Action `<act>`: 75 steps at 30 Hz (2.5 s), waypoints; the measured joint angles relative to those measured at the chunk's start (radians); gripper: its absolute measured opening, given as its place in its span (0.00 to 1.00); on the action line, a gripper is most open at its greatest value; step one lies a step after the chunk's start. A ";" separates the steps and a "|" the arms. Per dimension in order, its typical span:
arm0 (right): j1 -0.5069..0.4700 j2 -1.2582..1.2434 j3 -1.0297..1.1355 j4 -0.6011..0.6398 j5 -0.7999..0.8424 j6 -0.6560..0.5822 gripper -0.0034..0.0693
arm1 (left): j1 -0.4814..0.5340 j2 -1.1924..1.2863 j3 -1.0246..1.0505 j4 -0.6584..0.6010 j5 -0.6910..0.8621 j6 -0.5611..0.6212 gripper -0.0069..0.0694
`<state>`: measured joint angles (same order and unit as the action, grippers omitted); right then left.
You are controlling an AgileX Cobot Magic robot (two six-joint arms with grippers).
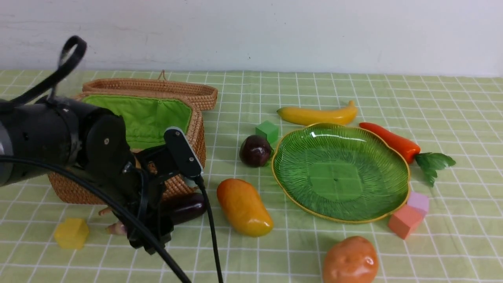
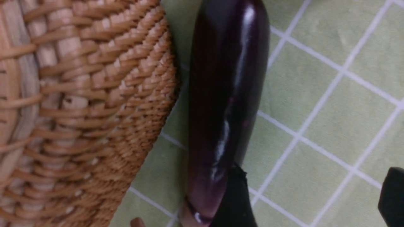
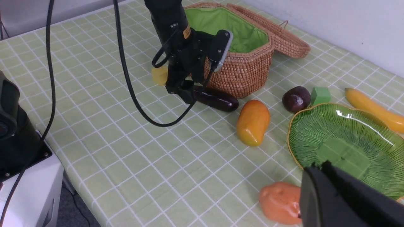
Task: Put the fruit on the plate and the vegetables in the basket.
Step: Use the left arm to grab an eggplant and put it into the left basket
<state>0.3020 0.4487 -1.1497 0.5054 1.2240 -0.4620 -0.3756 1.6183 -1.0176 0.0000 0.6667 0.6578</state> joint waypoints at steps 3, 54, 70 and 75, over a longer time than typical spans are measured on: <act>0.000 0.000 0.000 0.000 -0.002 0.000 0.06 | 0.000 0.036 0.000 0.017 -0.023 -0.019 0.82; 0.000 0.000 0.000 -0.070 -0.078 0.124 0.10 | 0.000 0.013 0.000 0.006 -0.007 -0.029 0.73; 0.000 0.000 0.000 -0.070 -0.078 0.124 0.12 | 0.000 0.083 -0.001 0.011 -0.060 -0.029 0.75; 0.000 0.000 0.000 -0.070 -0.078 0.124 0.13 | 0.000 0.095 -0.003 0.050 -0.089 -0.029 0.75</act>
<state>0.3020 0.4487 -1.1497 0.4350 1.1456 -0.3382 -0.3756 1.7133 -1.0205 0.0499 0.5775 0.6283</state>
